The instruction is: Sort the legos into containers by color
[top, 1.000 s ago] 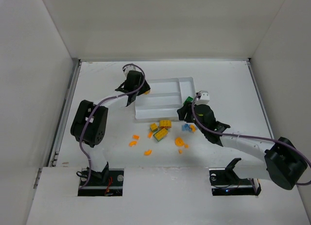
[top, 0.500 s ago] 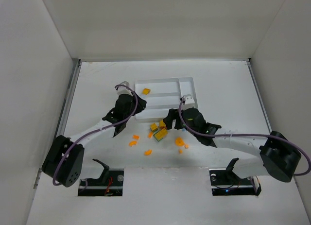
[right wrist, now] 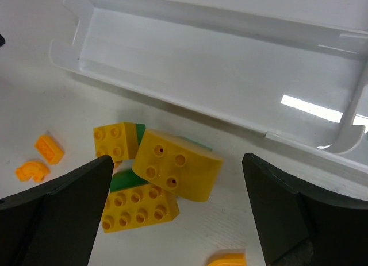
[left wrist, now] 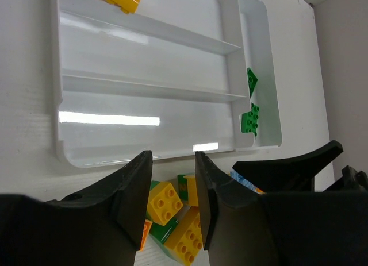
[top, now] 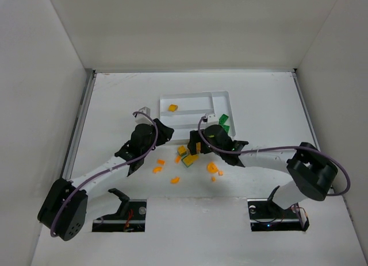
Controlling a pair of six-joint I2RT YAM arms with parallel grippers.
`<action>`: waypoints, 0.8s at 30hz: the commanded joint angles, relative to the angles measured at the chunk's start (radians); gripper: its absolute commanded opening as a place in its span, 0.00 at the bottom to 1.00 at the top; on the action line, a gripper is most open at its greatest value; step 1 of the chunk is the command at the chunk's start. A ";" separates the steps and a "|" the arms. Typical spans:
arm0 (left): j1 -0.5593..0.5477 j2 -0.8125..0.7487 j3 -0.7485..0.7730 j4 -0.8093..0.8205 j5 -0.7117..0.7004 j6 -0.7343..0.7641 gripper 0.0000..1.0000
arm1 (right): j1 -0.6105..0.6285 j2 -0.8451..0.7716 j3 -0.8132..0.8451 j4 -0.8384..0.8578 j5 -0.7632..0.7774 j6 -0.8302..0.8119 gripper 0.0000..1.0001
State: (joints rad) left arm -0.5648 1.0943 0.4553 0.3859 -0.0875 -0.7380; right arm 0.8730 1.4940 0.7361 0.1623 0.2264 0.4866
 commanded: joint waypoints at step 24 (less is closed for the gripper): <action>-0.005 -0.016 -0.004 0.053 0.022 -0.021 0.37 | -0.001 0.089 0.029 0.086 -0.032 0.055 0.65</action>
State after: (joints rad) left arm -0.5636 1.0882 0.4507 0.3931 -0.0750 -0.7540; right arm 0.8764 1.5810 0.7433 0.1875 0.1970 0.5312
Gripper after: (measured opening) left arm 0.368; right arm 0.703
